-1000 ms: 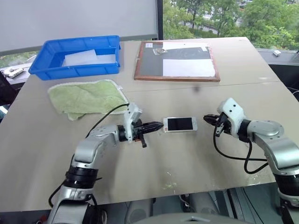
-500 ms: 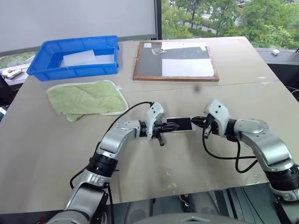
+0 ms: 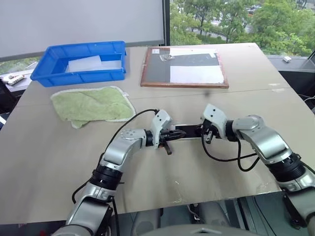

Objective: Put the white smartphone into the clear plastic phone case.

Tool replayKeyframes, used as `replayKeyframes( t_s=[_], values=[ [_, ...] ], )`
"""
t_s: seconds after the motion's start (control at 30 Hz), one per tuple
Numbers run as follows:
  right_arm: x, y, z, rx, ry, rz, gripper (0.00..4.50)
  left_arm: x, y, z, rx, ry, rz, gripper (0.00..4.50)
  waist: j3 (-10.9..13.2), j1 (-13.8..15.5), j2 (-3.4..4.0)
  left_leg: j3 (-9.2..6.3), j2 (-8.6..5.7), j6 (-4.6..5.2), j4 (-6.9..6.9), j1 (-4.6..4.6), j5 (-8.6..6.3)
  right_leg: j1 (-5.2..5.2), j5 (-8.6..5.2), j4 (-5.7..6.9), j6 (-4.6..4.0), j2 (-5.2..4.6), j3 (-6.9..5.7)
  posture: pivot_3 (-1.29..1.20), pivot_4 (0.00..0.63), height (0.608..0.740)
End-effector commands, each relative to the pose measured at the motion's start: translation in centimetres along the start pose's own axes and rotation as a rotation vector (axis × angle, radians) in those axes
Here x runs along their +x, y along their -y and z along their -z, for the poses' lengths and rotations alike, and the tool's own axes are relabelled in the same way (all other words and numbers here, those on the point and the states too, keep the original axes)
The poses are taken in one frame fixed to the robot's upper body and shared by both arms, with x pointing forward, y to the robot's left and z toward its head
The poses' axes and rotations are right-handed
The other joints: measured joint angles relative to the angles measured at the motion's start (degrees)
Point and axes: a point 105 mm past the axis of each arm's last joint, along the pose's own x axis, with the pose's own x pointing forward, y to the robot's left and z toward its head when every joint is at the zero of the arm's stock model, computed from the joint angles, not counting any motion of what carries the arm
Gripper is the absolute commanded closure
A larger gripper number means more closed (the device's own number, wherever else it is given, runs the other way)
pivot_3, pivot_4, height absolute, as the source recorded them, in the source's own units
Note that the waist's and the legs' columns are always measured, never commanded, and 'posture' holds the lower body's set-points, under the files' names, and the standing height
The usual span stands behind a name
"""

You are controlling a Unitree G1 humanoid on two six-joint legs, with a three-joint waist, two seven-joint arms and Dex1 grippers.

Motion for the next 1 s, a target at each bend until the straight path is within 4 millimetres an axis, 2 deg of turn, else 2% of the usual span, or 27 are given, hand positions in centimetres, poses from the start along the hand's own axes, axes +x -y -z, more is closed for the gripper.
replayKeyframes(
  t_s=[0.03, 0.3, 0.37, 0.5, 0.6, 0.8, 0.9, 1.0],
  values=[
    [1.9, -2.2, 7.8, 0.145, -0.283, -0.102, 4.50, 0.1, 0.4, -0.5, 0.021, 0.016, -0.003, 4.42, -0.3, 0.0, -0.09, -0.03, 0.01, 0.00, 0.00, 0.06, 0.00, 0.10, -0.01, -0.05, 0.00, 0.00, -0.03, 0.00, 0.150, 0.740],
    [3.1, -2.5, 9.5, 0.194, -0.330, -0.121, 4.50, 0.2, 0.3, -0.6, 0.016, 0.023, -0.013, 4.42, -1.8, 0.0, -0.25, -0.11, 0.00, -0.01, 0.01, 0.19, -0.01, 0.20, -0.01, -0.08, -0.01, -0.01, -0.03, 0.00, 0.150, 0.740],
    [3.4, -1.8, 9.0, 0.174, -0.279, -0.074, 4.50, 0.1, 0.1, -1.0, 0.018, 0.048, -0.026, 4.42, -2.0, 0.0, -0.16, -0.11, 0.00, -0.01, 0.00, 0.24, -0.01, 0.22, -0.02, -0.08, -0.01, -0.01, -0.02, 0.00, 0.150, 0.740],
    [3.3, -0.5, 5.3, 0.249, -0.060, -0.014, 4.50, -0.7, -0.2, -2.2, -0.032, 0.134, -0.036, 4.42, -1.9, 0.1, -0.01, -0.15, 0.02, -0.02, 0.00, 0.20, -0.01, 0.23, -0.02, -0.13, 0.00, -0.02, -0.03, 0.00, 0.150, 0.740],
    [1.6, 0.6, 3.5, 0.206, 0.041, 0.063, 4.50, -2.4, -1.4, -2.8, -0.092, 0.185, -0.094, 4.42, -1.5, 0.1, 0.30, -0.12, -0.02, -0.01, -0.01, -0.01, -0.01, 0.09, -0.01, -0.15, 0.01, -0.02, 0.00, 0.00, 0.150, 0.740],
    [-0.4, 0.6, 0.6, 0.196, 0.199, 0.111, 4.50, -4.5, -2.8, -1.6, -0.098, 0.139, -0.167, 4.42, -1.1, 0.1, 0.56, -0.11, -0.04, -0.01, -0.66, -0.23, 0.00, -0.16, 0.11, -0.65, 0.20, 0.03, 0.01, 0.00, 0.150, 0.740],
    [-2.2, 0.7, -1.9, 0.175, 0.318, 0.140, 4.50, -4.9, -3.0, -0.8, -0.096, 0.107, -0.174, 4.42, -0.8, 0.2, 0.58, -0.11, -0.04, -0.01, -0.63, -0.84, 0.00, -0.66, 0.16, -0.71, 0.23, 0.03, 0.01, 0.00, 0.150, 0.740],
    [-3.6, 0.8, -2.5, 0.154, 0.326, 0.172, 4.50, -4.7, -2.7, -0.3, -0.087, 0.080, -0.161, 4.42, -0.2, 0.2, 0.66, -0.07, -0.05, -0.02, -0.61, -1.09, 0.01, -0.90, 0.30, -0.70, 0.05, 0.02, 0.05, 0.00, 0.150, 0.740]
  ],
)
